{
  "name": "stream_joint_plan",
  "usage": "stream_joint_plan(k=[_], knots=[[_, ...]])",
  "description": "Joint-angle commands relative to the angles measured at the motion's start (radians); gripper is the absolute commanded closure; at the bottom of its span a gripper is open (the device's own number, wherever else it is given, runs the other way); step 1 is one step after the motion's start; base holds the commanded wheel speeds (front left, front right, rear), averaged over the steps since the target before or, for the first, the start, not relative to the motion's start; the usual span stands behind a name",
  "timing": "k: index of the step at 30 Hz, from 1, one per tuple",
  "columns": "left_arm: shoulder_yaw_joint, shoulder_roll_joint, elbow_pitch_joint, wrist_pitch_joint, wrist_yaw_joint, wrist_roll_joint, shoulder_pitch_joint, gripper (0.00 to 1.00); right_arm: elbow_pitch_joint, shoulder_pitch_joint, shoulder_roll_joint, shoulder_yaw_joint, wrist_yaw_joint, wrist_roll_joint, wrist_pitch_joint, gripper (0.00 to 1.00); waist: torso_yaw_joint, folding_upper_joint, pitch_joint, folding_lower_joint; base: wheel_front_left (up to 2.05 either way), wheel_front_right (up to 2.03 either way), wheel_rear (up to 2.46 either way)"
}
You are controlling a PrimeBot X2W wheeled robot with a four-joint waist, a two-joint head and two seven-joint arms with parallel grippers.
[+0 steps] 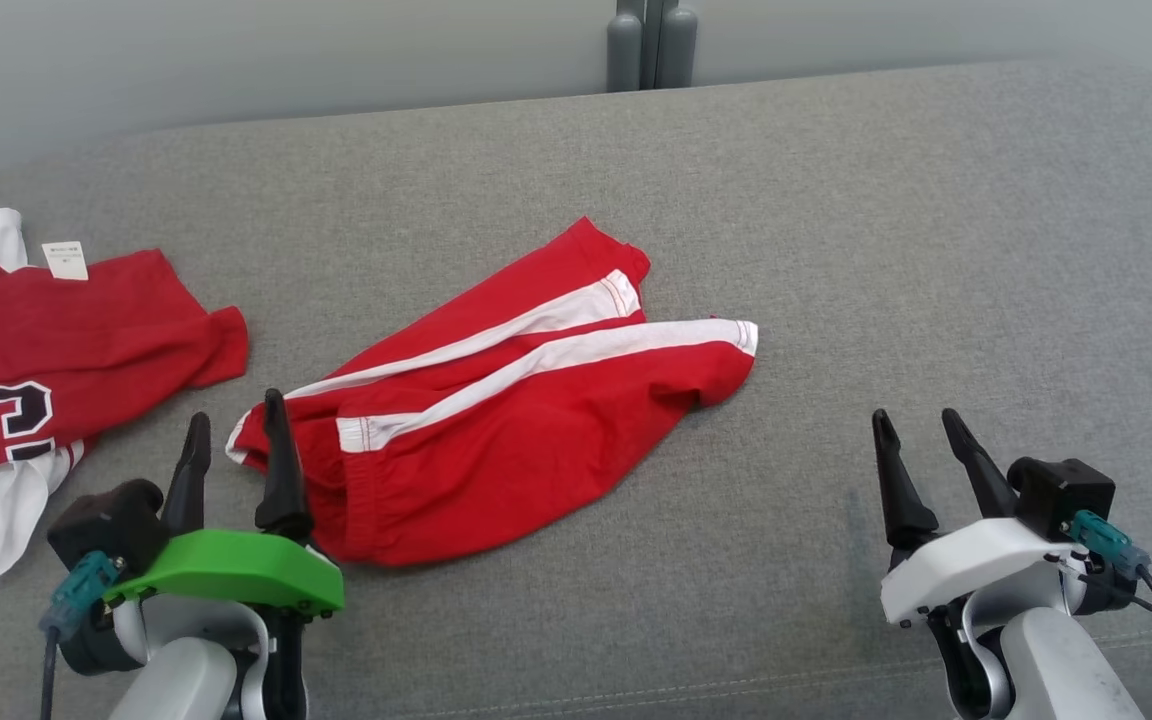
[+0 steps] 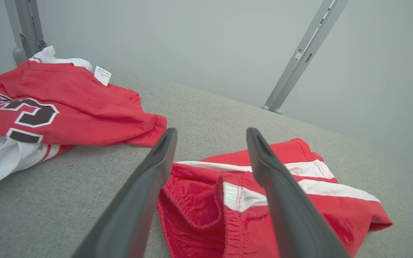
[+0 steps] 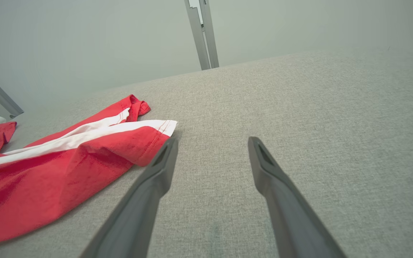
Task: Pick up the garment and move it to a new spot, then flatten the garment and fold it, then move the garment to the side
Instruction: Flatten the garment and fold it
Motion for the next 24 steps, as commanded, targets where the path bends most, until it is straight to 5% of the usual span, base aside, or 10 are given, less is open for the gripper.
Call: stream_joint_plan(k=[1, 12, 20, 24], knots=[[0.004, -0.008, 0.004, -0.006, -0.006, 0.009, 0.016, 0.00, -0.004, 0.016, -0.001, -0.002, -0.001, 0.005, -0.009, 0.00, 0.016, 0.0000, -0.016, 0.0000, 0.00, 0.00, 0.00], [0.158, -0.161, 0.046, -0.025, -0.166, 0.275, 0.109, 0.00, -0.083, 0.045, -0.002, 0.029, -0.001, 0.053, -0.067, 0.00, 0.056, 0.0000, -0.093, 0.0000, 0.00, 0.00, 0.00], [0.269, -0.220, 0.102, -0.025, -0.196, 0.393, 0.192, 0.00, -0.142, 0.089, -0.001, 0.043, -0.001, -0.048, -0.066, 0.00, 0.086, 0.0000, -0.138, 0.0000, 0.00, 0.00, 0.00], [0.273, -0.206, 0.151, -0.025, -0.209, 0.415, 0.217, 0.00, -0.143, 0.108, -0.002, 0.050, -0.001, -0.078, -0.066, 0.00, 0.101, 0.0000, -0.152, 0.0000, 0.00, 0.00, 0.00]])
